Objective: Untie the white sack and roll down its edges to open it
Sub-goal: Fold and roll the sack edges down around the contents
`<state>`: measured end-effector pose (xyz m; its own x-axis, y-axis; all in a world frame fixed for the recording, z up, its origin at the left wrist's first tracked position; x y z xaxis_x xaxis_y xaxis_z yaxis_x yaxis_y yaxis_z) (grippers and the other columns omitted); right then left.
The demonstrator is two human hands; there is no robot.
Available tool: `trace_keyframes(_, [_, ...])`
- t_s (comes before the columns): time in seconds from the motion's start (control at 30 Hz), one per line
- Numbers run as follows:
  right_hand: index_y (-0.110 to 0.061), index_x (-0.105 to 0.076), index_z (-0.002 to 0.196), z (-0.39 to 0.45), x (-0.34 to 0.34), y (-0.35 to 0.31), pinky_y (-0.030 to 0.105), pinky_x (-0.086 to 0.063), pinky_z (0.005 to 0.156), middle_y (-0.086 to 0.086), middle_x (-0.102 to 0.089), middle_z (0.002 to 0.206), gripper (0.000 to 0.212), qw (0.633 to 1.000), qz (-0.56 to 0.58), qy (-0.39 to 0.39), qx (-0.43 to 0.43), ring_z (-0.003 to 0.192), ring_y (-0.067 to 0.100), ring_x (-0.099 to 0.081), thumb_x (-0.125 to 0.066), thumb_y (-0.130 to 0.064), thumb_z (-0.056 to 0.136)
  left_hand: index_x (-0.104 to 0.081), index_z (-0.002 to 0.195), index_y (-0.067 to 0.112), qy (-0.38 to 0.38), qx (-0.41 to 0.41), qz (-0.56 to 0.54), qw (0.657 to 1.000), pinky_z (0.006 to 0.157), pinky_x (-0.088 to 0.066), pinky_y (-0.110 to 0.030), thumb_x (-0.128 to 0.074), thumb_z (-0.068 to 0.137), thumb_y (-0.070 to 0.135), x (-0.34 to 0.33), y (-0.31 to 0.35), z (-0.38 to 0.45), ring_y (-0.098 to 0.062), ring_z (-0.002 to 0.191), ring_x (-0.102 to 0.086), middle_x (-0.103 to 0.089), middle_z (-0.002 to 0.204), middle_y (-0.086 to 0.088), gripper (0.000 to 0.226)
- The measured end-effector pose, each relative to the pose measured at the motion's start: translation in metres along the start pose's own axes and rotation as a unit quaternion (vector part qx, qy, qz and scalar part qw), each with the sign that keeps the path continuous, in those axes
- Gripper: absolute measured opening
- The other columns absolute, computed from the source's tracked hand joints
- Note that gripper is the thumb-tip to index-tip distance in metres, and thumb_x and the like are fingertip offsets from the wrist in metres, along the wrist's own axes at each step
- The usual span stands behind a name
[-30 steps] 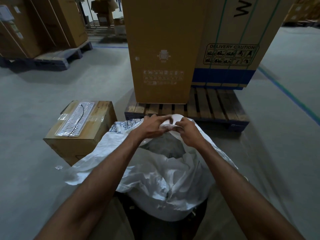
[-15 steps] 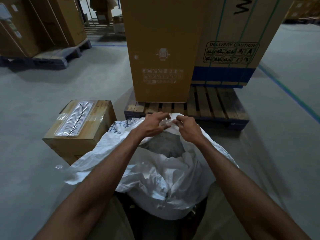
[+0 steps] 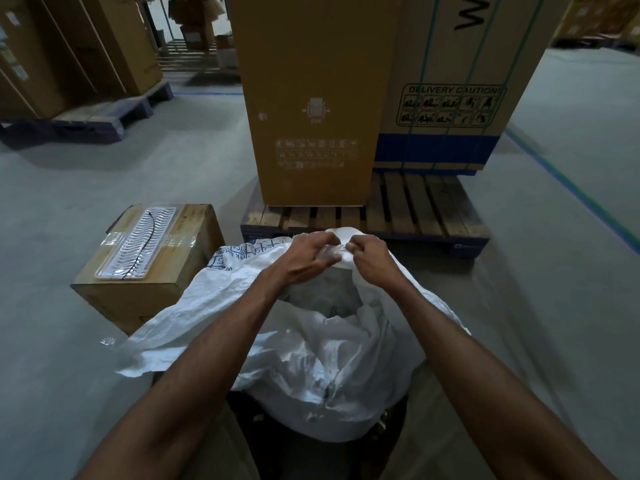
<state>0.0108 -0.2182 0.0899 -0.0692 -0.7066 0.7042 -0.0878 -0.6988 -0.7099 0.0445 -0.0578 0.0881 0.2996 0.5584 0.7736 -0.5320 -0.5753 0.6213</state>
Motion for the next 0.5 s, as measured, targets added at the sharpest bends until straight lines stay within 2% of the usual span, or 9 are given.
trace_keyframes(0.07, [-0.013,-0.063,0.075,0.002,0.001,-0.002,0.045,-0.051,0.074,0.003,-0.063,0.076,0.031,0.999,0.034,-0.011,-0.006,0.075,0.019,-0.060,-0.054,-0.025,0.101,-0.066,0.097,0.015,0.021,-0.015,0.026,0.999,0.075,-0.051,-0.040,-0.054,0.099,0.027,0.002,-0.001,0.003,-0.020,0.084,-0.059,-0.068,0.095,-0.005,0.017])
trace_keyframes(0.13, [-0.014,-0.062,0.078,-0.002,-0.001,-0.008,0.042,-0.048,0.070,0.001,-0.060,0.073,0.033,1.000,0.017,-0.009,0.021,0.071,0.016,-0.057,-0.054,-0.033,0.103,-0.059,0.077,0.013,0.020,0.021,0.042,0.999,0.067,-0.044,-0.040,-0.050,0.096,0.019,0.002,-0.005,0.007,-0.022,0.069,-0.053,-0.061,0.074,-0.005,0.022])
trace_keyframes(0.2, [-0.020,-0.060,0.091,-0.012,-0.002,-0.011,0.039,-0.048,0.070,-0.001,-0.063,0.084,0.031,0.996,-0.067,0.013,0.061,0.078,0.018,-0.058,-0.049,-0.046,0.103,-0.046,0.064,0.010,0.019,0.083,0.009,0.996,0.061,-0.034,-0.038,-0.045,0.091,0.019,0.006,-0.011,0.011,-0.022,0.060,-0.043,-0.053,0.063,-0.005,0.029])
trace_keyframes(0.27, [-0.021,-0.054,0.095,-0.021,-0.002,-0.009,0.040,-0.048,0.068,-0.001,-0.062,0.090,0.029,0.982,-0.144,0.040,0.115,0.081,0.022,-0.058,-0.044,-0.047,0.104,-0.041,0.057,0.011,0.017,0.132,-0.037,0.990,0.059,-0.027,-0.039,-0.043,0.082,0.024,0.011,-0.021,0.015,-0.022,0.057,-0.034,-0.043,0.058,-0.007,0.027])
trace_keyframes(0.33, [-0.022,-0.049,0.095,-0.026,-0.004,-0.006,0.040,-0.046,0.064,-0.002,-0.059,0.090,0.028,0.979,-0.139,0.025,0.148,0.078,0.023,-0.056,-0.044,-0.048,0.105,-0.042,0.056,0.010,-0.001,0.162,-0.072,0.984,0.059,-0.026,-0.040,-0.043,0.077,0.026,0.011,-0.028,0.021,-0.021,0.058,-0.032,-0.039,0.059,-0.009,0.026])
trace_keyframes(0.4, [-0.023,-0.051,0.107,-0.029,-0.008,-0.005,0.035,-0.041,0.064,-0.005,-0.058,0.099,0.036,0.979,-0.136,-0.003,0.152,0.080,0.018,-0.056,-0.046,-0.058,0.101,-0.049,0.060,0.008,-0.008,0.182,-0.085,0.980,0.060,-0.028,-0.038,-0.045,0.084,0.022,0.011,-0.031,0.026,-0.021,0.060,-0.035,-0.043,0.062,-0.010,0.028])
trace_keyframes(0.47, [-0.021,-0.052,0.121,-0.029,-0.013,-0.004,0.035,-0.045,0.068,-0.003,-0.059,0.112,0.043,0.973,-0.172,-0.005,0.155,0.088,0.018,-0.058,-0.051,-0.058,0.099,-0.064,0.074,0.005,-0.018,0.179,-0.091,0.979,0.065,-0.037,-0.035,-0.046,0.093,0.017,0.012,-0.033,0.030,-0.024,0.068,-0.049,-0.057,0.075,-0.009,0.029])
trace_keyframes(0.5, [-0.020,-0.051,0.123,-0.028,-0.015,-0.004,0.036,-0.048,0.070,-0.001,-0.062,0.115,0.036,0.971,-0.186,0.002,0.154,0.091,0.021,-0.060,-0.051,-0.050,0.102,-0.070,0.086,0.005,-0.027,0.166,-0.090,0.982,0.072,-0.044,-0.036,-0.047,0.096,0.017,0.012,-0.034,0.031,-0.024,0.079,-0.056,-0.063,0.088,-0.008,0.028])
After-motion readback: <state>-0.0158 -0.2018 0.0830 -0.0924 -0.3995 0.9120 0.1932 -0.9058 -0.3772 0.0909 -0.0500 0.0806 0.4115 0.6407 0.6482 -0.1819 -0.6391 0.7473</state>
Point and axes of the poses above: each hand's wrist, its own z-axis towards the middle knuckle, its own x-axis out of the back of the hand, y = z × x, the point moved 5 cm from there along z, towards the middle knuckle
